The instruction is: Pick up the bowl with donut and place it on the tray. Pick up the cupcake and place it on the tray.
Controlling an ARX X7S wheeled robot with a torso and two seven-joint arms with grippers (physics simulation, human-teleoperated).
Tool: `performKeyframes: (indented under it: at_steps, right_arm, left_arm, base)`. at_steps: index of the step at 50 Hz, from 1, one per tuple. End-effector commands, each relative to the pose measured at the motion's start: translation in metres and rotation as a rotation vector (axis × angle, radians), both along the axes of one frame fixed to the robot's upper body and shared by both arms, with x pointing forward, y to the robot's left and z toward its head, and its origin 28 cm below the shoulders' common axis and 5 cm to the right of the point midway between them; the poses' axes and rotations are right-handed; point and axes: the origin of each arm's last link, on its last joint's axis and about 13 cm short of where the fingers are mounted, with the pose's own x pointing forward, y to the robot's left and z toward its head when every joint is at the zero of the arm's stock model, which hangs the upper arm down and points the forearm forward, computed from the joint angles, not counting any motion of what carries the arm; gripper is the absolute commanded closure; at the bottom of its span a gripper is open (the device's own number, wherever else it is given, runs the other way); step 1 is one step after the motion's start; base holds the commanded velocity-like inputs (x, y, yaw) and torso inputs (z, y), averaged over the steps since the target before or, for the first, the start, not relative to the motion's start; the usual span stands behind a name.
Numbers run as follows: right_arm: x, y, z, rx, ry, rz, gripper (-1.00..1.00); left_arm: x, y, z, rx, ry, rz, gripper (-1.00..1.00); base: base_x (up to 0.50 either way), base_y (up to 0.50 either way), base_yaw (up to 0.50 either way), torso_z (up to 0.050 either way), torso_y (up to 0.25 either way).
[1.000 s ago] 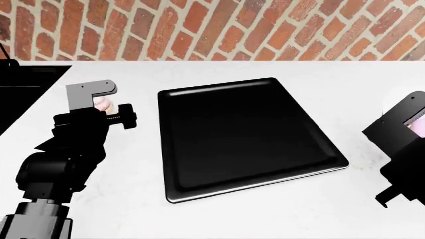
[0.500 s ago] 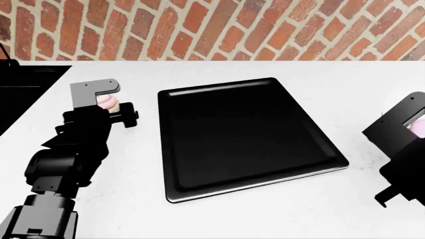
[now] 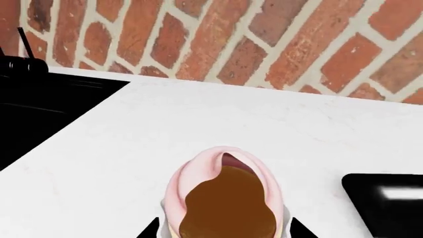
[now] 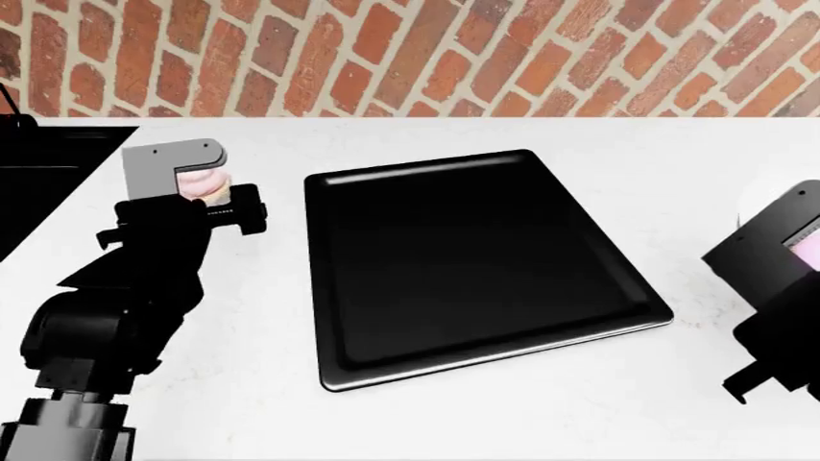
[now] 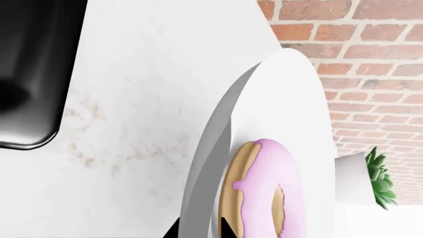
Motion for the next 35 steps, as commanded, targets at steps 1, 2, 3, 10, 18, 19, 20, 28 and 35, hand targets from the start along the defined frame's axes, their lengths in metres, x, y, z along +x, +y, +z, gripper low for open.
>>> performKeyframes:
  at_steps: [1, 2, 3, 10, 18, 19, 20, 28, 35]
  right_arm:
    - [-0.003, -0.003, 0.009, -0.046, -0.088, -0.01, 1.0]
    - [-0.004, -0.003, 0.01, -0.046, -0.09, -0.009, 1.0]
    - [-0.004, -0.003, 0.01, -0.047, -0.091, -0.008, 1.0]
    - [-0.008, -0.003, 0.013, -0.044, -0.096, 0.004, 1.0]
    - [-0.01, -0.004, 0.014, -0.042, -0.099, 0.001, 1.0]
    - [-0.01, -0.004, 0.014, -0.042, -0.099, 0.0, 1.0]
    - [-0.01, -0.004, 0.014, -0.042, -0.1, 0.0, 1.0]
    - [-0.01, -0.005, 0.014, -0.039, -0.103, -0.002, 1.0]
    - [-0.01, -0.005, 0.016, -0.044, -0.099, -0.007, 1.0]
  left_arm:
    - [-0.026, -0.005, 0.029, 0.01, -0.1, -0.049, 1.0]
    - [-0.028, -0.007, 0.032, 0.016, -0.106, -0.061, 1.0]
    - [-0.03, -0.008, 0.034, 0.02, -0.112, -0.07, 1.0]
    - [-0.041, -0.026, 0.047, 0.059, -0.148, -0.178, 1.0]
    - [-0.045, -0.042, 0.057, 0.085, -0.155, -0.295, 1.0]
    - [-0.045, -0.044, 0.059, 0.085, -0.156, -0.312, 1.0]
    - [-0.045, -0.045, 0.061, 0.087, -0.157, -0.326, 1.0]
    - [-0.044, -0.053, 0.067, 0.085, -0.159, -0.399, 1.0]
    - [-0.043, -0.062, 0.065, 0.089, -0.15, -0.478, 1.0]
  base:
    - [0.0, 0.0, 0.0, 0.0, 0.0]
    - [0.0, 0.0, 0.0, 0.0, 0.01]
    - [0.0, 0.0, 0.0, 0.0, 0.0]
    - [0.0, 0.0, 0.0, 0.0, 0.001]
    - [0.0, 0.0, 0.0, 0.001, 0.0]
    - [0.0, 0.0, 0.0, 0.0, 0.01]
    - [0.0, 0.0, 0.0, 0.0, 0.0]
    - [0.0, 0.0, 0.0, 0.0, 0.001]
    - [0.0, 0.0, 0.0, 0.001, 0.0]
